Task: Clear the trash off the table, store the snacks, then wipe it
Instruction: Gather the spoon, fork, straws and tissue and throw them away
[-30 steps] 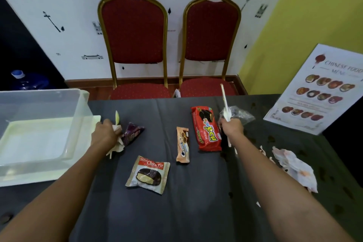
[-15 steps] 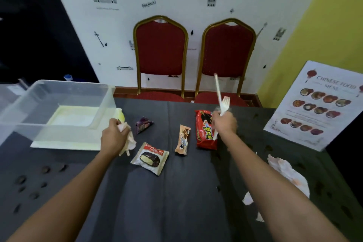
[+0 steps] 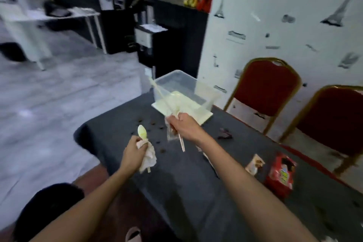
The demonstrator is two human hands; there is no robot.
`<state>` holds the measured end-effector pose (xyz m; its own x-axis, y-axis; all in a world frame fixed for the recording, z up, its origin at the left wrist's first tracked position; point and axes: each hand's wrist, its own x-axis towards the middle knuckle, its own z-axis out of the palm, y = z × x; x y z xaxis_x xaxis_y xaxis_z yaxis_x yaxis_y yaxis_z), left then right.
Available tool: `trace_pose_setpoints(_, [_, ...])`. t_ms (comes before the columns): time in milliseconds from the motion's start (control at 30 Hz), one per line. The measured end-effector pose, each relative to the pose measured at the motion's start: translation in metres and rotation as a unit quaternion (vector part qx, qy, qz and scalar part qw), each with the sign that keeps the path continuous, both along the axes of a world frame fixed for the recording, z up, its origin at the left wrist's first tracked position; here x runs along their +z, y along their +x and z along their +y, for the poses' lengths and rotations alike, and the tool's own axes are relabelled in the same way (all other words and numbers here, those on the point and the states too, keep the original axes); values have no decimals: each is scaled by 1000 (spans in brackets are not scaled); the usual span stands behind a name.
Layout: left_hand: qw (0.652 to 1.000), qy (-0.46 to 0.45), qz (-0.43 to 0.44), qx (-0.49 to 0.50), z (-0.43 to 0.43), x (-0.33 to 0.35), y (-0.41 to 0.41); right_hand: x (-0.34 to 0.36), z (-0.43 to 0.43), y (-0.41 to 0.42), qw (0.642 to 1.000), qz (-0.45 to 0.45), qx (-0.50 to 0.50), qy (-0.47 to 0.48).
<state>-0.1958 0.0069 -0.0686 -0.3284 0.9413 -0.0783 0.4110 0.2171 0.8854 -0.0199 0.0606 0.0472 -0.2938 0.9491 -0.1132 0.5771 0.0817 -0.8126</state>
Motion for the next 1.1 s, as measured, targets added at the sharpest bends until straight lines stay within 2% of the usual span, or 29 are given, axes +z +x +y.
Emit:
trace_pose_setpoints(100, [990,0,-52,128,-36,-13,-60,-2,-7,-67,995,-1,102,-10])
trace_pose_setpoints(200, [965,-26,-93,245,-77,-28,-121,-10,-14,-137,980,-4,197,-34])
trace_pose_setpoints(300, [944,-81,-126,294,-118,-43,-172,-25,-17,-202,958,-54,275,-57])
trace_pose_setpoints(400, [937,-127,-107,309,-153,-58,-214,-48,-23,-264,927,-101,349,-97])
trace_pose_setpoints(533, [909,-178,-120,358,-173,-82,-269,-93,-31,-338,884,-173,419,-113])
trace_pose_setpoints(700, [893,-208,-142,374,-164,-114,-318,-148,-28,-410,854,-224,457,-113])
trace_pose_setpoints(867, [881,-262,-153,364,-156,-136,-349,-199,-24,-453,844,-251,442,-169])
trace_pose_setpoints(1067, [865,-305,-175,359,-127,-196,-394,-297,-6,-501,867,-230,358,-259])
trace_pose_setpoints(1100, [863,-316,-178,352,-119,-223,-404,-332,-4,-514,870,-221,341,-281])
